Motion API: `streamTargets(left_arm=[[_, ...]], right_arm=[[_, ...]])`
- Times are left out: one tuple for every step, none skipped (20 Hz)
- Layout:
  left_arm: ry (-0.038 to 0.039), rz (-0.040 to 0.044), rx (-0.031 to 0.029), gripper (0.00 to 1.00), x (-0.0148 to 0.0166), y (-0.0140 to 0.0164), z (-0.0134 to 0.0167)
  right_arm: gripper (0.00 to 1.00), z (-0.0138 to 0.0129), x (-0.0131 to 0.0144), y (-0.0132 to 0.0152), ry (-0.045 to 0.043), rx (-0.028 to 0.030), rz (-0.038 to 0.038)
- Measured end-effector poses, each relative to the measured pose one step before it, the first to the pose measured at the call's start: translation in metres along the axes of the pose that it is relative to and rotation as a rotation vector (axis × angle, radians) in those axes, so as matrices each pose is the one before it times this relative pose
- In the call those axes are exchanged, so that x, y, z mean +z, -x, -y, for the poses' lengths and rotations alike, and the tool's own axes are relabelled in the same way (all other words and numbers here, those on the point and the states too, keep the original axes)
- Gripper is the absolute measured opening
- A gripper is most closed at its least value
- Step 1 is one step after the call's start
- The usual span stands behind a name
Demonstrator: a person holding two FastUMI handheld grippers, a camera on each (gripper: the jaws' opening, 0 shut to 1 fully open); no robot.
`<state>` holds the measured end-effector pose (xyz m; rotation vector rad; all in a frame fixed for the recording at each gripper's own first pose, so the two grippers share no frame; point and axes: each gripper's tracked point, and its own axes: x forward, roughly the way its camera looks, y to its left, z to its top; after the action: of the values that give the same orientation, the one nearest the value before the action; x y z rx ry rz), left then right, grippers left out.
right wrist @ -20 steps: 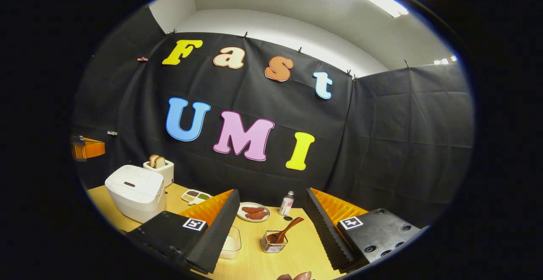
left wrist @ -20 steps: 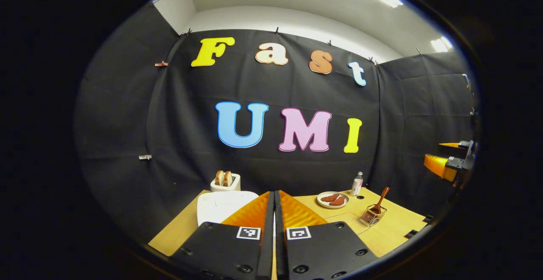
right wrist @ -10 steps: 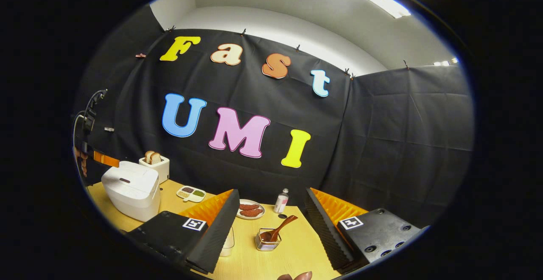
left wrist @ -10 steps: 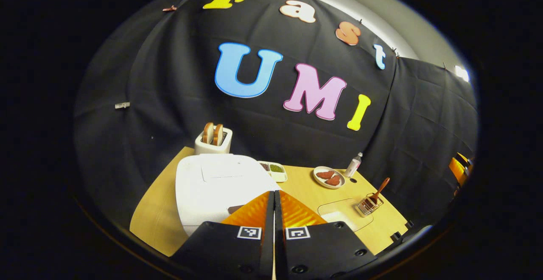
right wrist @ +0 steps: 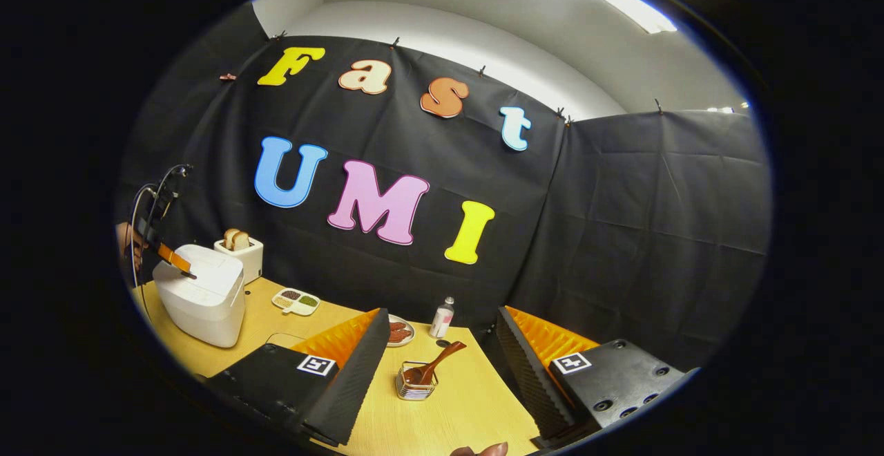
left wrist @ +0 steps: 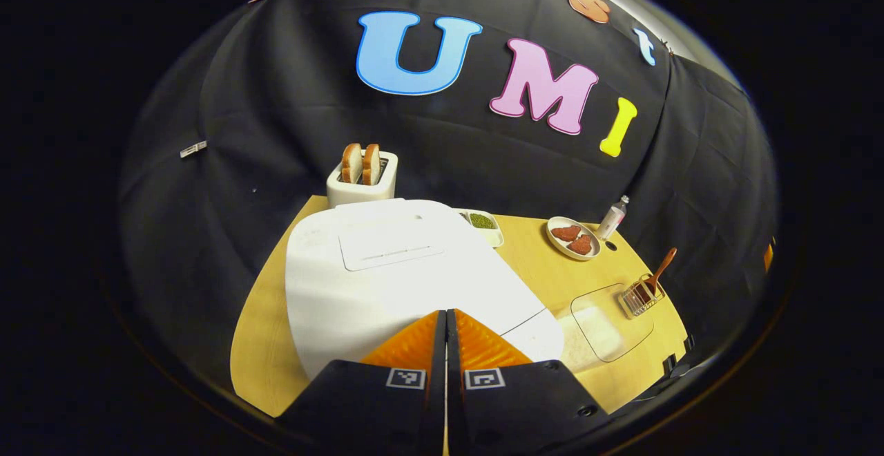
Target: Close the left gripper, press the button to open the rice cooker; take a wooden spoon from the chopstick holder with the right hand, scoop a spoonful of rice and pour it into the rice cooker, then put the wooden spoon back into the chopstick holder.
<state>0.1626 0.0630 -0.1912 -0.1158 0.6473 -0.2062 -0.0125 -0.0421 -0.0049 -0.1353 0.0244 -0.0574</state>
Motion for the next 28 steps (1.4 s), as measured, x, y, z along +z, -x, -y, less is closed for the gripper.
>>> streamTargets(left_arm=[[-0.01223,-0.01593,0.01621,0.06,-0.00339,-0.00292,-0.00351],[-0.00751,-0.01268,0.00704,0.07,-0.00201,-0.00224,0.00063],[-0.00852,0.0061,0.00395,0.07,0.00259,0.00009,0.00016],[-0.00233,-0.01559,0.00479,0.1,-0.00407,-0.00211,0.00001],[-0.00077,-0.01097,0.0026,0.07,-0.00117,0.00159,0.00009],[0.00019,-0.0103,0.00147,0.08,-0.00082,-0.00242,-0.00008],[0.00788,-0.03672,0.00247,0.07,-0.00773,-0.00092,-0.00033],[0.00845,0.00459,0.00427,0.07,0.00212,0.00319,0.00149],[0.0108,-0.01875,0.00141,0.08,-0.00278,-0.00199,0.00007],[0.00036,0.00185,0.00164,0.08,0.00135,-0.00102,-0.00138],[-0.00384,-0.00135,0.00239,0.07,0.00064,0.0011,0.00019],[-0.01158,0.00024,-0.00042,0.08,0.00025,0.00031,-0.00034],[-0.00869,0.0049,-0.00282,0.07,0.00078,0.00046,-0.00015],[-0.00145,0.00874,-0.00394,0.08,0.00281,0.00052,0.0005],[0.00396,0.01472,-0.00517,0.07,0.003,0.0011,0.00058],[0.00695,0.02195,-0.00513,0.08,0.00491,0.0019,0.00014],[0.00677,0.03131,-0.00457,0.08,0.00772,0.00368,0.0009],[0.00383,0.04004,-0.00056,0.07,0.00909,0.00583,0.00065],[-0.00447,0.04585,0.00202,0.08,0.01013,0.00605,0.00026],[-0.014,0.0468,0.00539,0.11,0.01063,0.0055,-0.00084],[-0.02082,0.04286,0.01104,0.09,0.01134,0.00278,-0.00141],[-0.02191,0.03597,0.01447,0.1,0.00887,0.00222,-0.00144],[-0.01691,0.029,0.01492,0.1,0.00765,0.00181,-0.00157],[-0.00833,0.02496,0.00999,0.1,0.00705,0.00236,-0.00033],[-0.00073,0.01954,0.00458,0.14,0.00582,0.00243,0.00078],[0.00249,0.01592,0.00547,0.18,0.00388,0.00123,0.0011],[0.00139,0.01592,0.02034,0.29,0.00449,0.0018,-0.00317],[0.00133,0.01924,0.01856,0.35,0.00351,0.00168,-0.00507]], right_arm=[[0.98,0.00165,-0.00071,0.00002,-0.00214,-0.00205,-0.00146],[0.98,0.00044,0.00064,-0.00049,-0.00315,-0.0012,0.00043],[0.98,0.00029,-0.00085,-0.00069,-0.00156,-0.00198,-0.00147],[0.98,0.00075,-0.00134,-0.0003,-0.0005,-0.00248,-0.00257],[0.98,-0.00023,-0.00153,0.00001,0.00039,0.00004,-0.00267],[0.98,-0.00081,-0.00127,-0.00065,0.00264,0.00102,-0.0034],[0.98,-0.00083,-0.00083,-0.0009,0.00408,0.00045,-0.00177],[0.98,-0.00018,-0.00023,-0.00049,0.0034,0.00087,-0.00114],[0.98,-0.00017,0.00042,-0.00064,0.00092,-0.00086,0.00004],[0.98,0.00042,0.001,0.00023,-0.00282,-0.00035,0.00091],[0.98,-0.00067,0.00023,-0.00075,-0.00341,0.00042,0.00116],[0.98,0.00028,0.00026,0.00007,0.00007,0.00027,0.00125],[0.98,0.00058,0.00008,-0.00074,0.00436,0.00003,0.00249],[0.98,0.0015,0.00002,-0.00017,0.00671,-0.00102,0.0011],[0.98,0.00281,0.00077,-0.00089,0.00537,-0.00305,0.00074],[0.98,0.00269,0.00052,0.00016,0.00117,-0.00378,0.00078],[0.98,0.00272,0.00082,-0.00064,-0.00193,-0.00394,0.00193],[0.98,0.00272,0.00045,0.00023,-0.00216,-0.0043,-0.00044],[0.98,0.00192,-0.00044,-0.00071,-0.00072,-0.00338,-0.0002],[0.98,0.00099,0.00023,-0.00041,0.00232,-0.00026,0.0006],[0.98,0.0016,-0.00023,-0.00055,0.00568,-0.00021,0.00154],[0.98,0.00121,0.00093,-0.00047,0.00512,-0.00093,0.00225],[0.98,0.00184,0.00125,-0.00024,0.00185,-0.00066,0.00283],[0.98,0.00121,0.00056,0.00024,-0.0013,-0.0015,0.00084],[0.98,0.00169,0.00011,-0.00015,-0.00208,-0.00254,0.00025],[0.98,0.00082,-0.00126,-0.00006,-0.00075,-0.00154,-0.0022],[0.98,0.0011,-0.00053,0.00028,0.0015,-0.00176,-0.00143],[0.98,0.00088,-0.00109,0.00038,0.00328,-0.00075,-0.00141]])
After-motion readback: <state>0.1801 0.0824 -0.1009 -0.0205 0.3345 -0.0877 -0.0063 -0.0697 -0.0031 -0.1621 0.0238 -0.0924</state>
